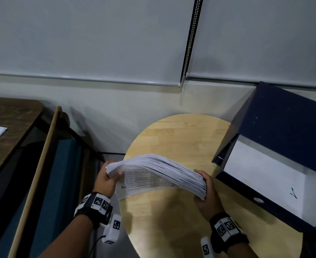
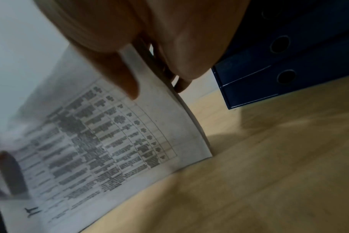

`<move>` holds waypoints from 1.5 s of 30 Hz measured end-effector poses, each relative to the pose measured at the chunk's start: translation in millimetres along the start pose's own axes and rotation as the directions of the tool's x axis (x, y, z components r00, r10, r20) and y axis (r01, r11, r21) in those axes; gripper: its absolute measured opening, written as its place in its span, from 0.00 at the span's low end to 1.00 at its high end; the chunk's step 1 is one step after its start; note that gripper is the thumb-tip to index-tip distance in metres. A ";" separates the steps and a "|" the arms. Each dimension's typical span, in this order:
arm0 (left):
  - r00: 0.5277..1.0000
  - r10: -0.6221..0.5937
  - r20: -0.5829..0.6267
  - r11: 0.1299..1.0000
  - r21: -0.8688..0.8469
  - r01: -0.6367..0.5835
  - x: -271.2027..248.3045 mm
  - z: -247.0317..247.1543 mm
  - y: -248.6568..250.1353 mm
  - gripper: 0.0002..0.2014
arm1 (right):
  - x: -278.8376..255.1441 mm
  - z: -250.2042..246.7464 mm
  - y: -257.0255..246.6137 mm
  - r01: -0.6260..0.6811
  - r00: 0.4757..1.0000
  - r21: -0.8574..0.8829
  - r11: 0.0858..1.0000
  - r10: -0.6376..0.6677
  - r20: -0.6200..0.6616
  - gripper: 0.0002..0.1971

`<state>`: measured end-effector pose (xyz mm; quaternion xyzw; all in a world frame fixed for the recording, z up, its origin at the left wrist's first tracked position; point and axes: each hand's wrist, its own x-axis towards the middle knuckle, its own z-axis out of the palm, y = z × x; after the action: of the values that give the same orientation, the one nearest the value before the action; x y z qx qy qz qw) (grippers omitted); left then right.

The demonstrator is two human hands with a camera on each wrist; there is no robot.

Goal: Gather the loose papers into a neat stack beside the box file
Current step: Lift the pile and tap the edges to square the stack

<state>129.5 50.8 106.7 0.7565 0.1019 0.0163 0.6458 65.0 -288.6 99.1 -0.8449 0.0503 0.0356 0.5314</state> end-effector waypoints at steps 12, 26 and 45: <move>0.999 0.020 -0.049 0.995 -0.093 -0.025 -14.5 5.6 5.4 0.22 | 8.5 23.8 -7.5 -0.102 0.965 0.230 0.968 0.152 -0.212 0.17; 0.997 -0.032 -0.077 0.999 -0.022 0.030 1.9 14.4 -1.1 0.13 | 17.0 30.5 -1.4 -0.068 0.932 0.191 0.979 0.131 -0.337 0.17; 0.993 -0.078 -0.090 0.971 0.217 0.096 5.2 12.6 -26.8 0.15 | 19.3 27.5 0.9 -0.029 0.933 0.276 0.961 0.125 -0.338 0.21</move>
<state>133.0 43.3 77.8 0.8171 0.1625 0.0072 0.5530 83.9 -265.1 84.2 -0.7558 0.1822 -0.1024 0.6205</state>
